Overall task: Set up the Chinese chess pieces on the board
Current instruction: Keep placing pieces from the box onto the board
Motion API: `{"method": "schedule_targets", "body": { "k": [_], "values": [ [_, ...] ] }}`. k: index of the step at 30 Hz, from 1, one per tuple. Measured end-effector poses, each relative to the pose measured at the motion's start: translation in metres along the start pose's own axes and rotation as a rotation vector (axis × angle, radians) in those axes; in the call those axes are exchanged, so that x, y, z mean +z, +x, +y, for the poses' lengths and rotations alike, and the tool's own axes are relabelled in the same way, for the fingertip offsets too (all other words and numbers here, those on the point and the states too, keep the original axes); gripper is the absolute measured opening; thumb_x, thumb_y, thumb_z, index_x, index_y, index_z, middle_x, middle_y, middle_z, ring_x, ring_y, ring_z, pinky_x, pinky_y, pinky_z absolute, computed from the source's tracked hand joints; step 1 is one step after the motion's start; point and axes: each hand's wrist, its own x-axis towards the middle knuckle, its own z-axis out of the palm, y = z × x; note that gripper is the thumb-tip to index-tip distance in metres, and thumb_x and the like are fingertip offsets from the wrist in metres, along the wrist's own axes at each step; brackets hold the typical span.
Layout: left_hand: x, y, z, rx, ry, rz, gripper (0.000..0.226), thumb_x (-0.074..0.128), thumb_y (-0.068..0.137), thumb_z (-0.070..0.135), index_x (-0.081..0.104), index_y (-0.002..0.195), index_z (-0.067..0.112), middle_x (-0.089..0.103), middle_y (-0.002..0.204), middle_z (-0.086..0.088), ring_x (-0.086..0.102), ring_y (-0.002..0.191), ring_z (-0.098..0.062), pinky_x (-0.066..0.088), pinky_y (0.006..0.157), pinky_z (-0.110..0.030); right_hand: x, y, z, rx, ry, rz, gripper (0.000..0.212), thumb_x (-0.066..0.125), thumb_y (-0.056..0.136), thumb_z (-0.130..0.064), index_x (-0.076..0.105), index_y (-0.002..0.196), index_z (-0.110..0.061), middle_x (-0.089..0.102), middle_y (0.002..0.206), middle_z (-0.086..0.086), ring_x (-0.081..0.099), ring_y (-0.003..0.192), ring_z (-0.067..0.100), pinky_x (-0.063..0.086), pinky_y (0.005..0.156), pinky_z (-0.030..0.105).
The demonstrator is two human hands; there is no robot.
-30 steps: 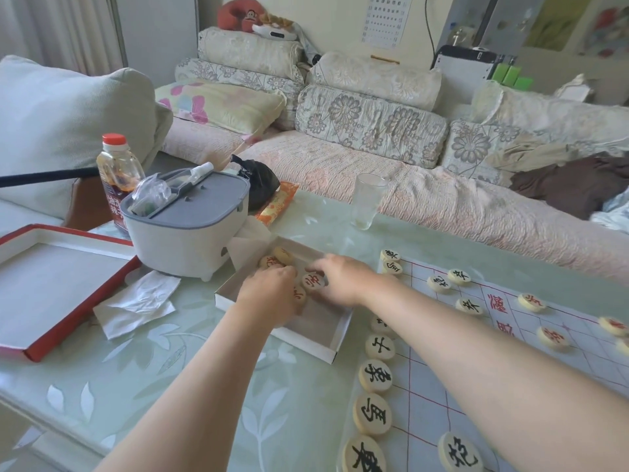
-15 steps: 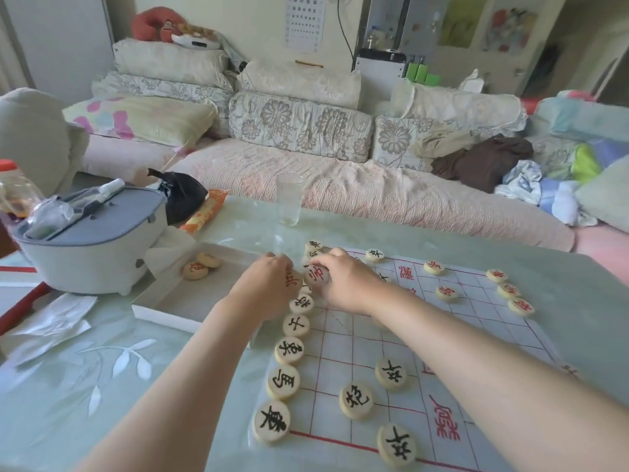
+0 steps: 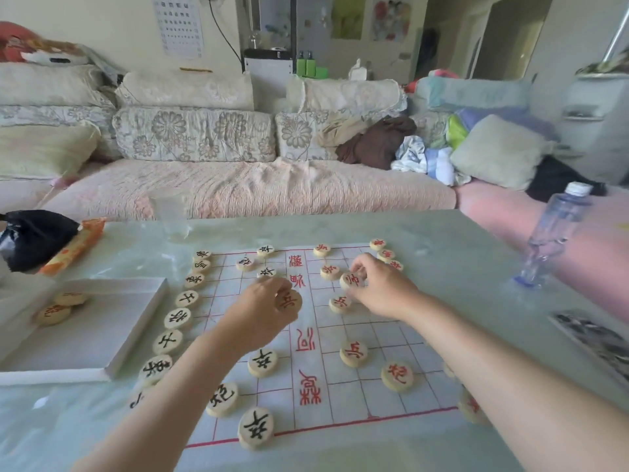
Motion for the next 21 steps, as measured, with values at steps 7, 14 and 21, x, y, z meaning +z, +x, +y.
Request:
{"method": "schedule_targets", "body": {
  "k": [7,14,21],
  "values": [
    [0.049,0.02,0.046,0.035,-0.046,0.012,0.042,0.062,0.085,0.034,0.054,0.125,0.025,0.053,0.117,0.008,0.054,0.098,-0.012,0.045,0.073,-0.023,-0.03,-0.005,0.08,0.178,0.067,0.095,0.021,0.069,0.084,-0.048,0.059,0.096,-0.034,0.062,0.104,-0.011,0.059,0.096,0.016,0.046,0.081,0.03],
    [0.071,0.044,0.07,0.015,-0.047,0.031,0.047,0.064,0.085,0.033,0.053,0.13,0.023,0.051,0.116,0.004,0.054,0.1,-0.016,0.045,0.079,-0.027,-0.03,-0.008,0.115,0.198,0.061,0.075,0.023,0.071,0.082,-0.051,0.059,0.094,-0.035,0.058,0.095,-0.017,0.058,0.089,0.012,0.039,0.066,0.028],
    [0.077,0.049,0.076,-0.023,-0.046,0.001,0.046,0.065,0.086,0.033,0.053,0.129,0.024,0.049,0.116,0.004,0.052,0.096,-0.016,0.051,0.072,-0.03,-0.023,-0.003,0.124,0.184,0.039,0.048,0.021,0.069,0.084,-0.05,0.061,0.093,-0.033,0.062,0.1,-0.014,0.059,0.092,0.014,0.043,0.071,0.03]
  ]
}}
